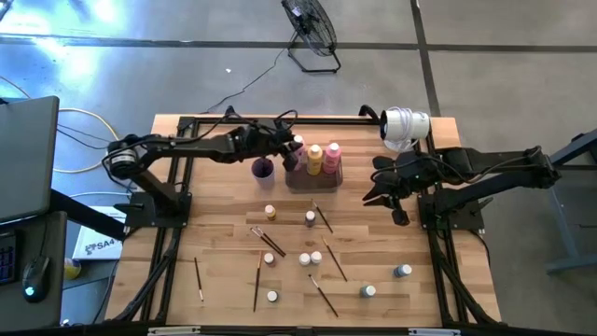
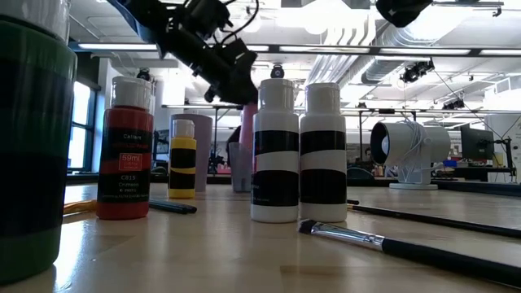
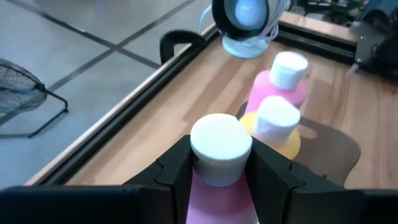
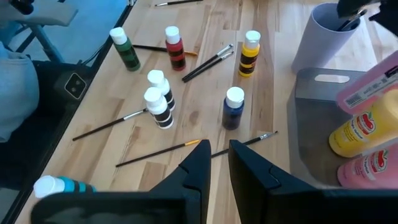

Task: Pick & Place Paint Supplies
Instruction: Put the big pink paint bottle into the gray bin

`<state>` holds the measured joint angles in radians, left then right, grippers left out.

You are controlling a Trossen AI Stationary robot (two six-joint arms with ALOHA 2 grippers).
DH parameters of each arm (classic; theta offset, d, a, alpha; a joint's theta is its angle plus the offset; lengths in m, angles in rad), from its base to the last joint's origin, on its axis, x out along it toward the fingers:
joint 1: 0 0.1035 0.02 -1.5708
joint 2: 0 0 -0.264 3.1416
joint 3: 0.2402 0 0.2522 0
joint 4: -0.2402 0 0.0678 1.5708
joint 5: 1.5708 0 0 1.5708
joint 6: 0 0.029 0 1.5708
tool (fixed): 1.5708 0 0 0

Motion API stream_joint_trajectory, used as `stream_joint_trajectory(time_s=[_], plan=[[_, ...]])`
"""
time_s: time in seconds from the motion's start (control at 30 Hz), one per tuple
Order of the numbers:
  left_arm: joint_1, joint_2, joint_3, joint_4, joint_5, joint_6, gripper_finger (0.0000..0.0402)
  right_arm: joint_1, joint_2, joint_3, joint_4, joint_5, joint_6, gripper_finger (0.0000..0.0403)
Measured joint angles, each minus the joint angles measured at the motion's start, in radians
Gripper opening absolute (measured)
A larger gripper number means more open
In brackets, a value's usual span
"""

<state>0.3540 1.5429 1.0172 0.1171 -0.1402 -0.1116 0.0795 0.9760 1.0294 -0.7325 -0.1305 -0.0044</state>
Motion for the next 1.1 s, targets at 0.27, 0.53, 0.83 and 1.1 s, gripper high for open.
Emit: stream_joint_trajectory(time_s=[0.27,0.53,0.83,1.1], plan=[[-0.001,0.049,0.000,0.001,0.002,-0.022,0.0122,0.000,0.000,0.000,-0.006,0.001,0.000,0.0048],[-0.001,0.060,0.000,0.003,0.001,-0.024,0.0122,0.000,0.000,0.000,-0.006,0.001,0.000,0.0048],[-0.001,0.060,0.000,-0.007,0.001,-0.025,0.0122,0.000,0.000,0.000,-0.006,0.001,0.000,0.0048],[-0.001,0.060,0.000,-0.010,0.001,-0.025,0.0123,0.000,0.000,0.000,-0.006,0.001,0.002,0.0048]])
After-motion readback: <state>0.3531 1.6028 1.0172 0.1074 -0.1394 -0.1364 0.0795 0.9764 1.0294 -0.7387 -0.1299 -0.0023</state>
